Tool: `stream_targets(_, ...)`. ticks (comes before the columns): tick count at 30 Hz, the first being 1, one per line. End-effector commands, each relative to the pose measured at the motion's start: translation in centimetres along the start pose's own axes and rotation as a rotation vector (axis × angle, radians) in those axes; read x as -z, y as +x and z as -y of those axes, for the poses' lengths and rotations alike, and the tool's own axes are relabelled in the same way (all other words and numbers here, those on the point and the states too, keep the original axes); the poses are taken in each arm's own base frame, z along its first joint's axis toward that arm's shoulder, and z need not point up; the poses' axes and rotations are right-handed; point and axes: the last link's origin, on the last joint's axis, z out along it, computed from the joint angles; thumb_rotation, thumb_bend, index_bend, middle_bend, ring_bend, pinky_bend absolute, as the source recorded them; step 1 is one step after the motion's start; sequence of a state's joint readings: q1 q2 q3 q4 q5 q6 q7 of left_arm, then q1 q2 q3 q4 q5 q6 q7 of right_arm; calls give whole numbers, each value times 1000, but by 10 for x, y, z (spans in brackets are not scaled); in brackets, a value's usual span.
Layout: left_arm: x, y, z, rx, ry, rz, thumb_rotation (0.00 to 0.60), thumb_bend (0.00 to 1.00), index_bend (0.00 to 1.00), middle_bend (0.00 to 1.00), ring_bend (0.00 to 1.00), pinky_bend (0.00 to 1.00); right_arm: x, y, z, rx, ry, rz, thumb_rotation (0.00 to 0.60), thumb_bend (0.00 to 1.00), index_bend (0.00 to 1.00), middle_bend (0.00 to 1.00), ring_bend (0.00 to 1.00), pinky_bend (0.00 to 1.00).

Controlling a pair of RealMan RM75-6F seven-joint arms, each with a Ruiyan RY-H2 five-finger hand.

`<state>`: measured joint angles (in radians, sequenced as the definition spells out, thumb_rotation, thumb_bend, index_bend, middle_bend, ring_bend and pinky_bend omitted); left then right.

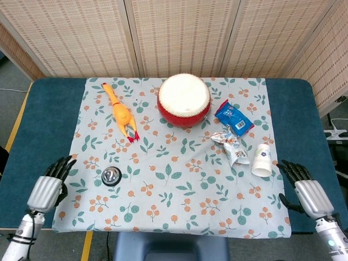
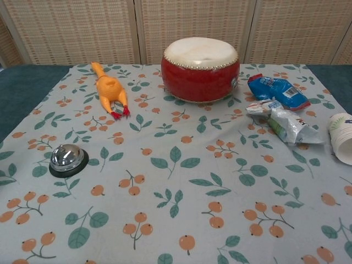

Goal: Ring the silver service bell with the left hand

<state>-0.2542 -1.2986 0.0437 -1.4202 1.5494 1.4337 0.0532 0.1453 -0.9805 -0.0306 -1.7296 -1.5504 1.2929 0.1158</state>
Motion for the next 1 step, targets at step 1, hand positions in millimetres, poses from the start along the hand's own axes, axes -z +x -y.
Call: stream_targets(1,31,12,15,-50,73,9,600,1000,1,0,11,186,-1,-1,0,10,9,-3,600,362,88,0,0,0)
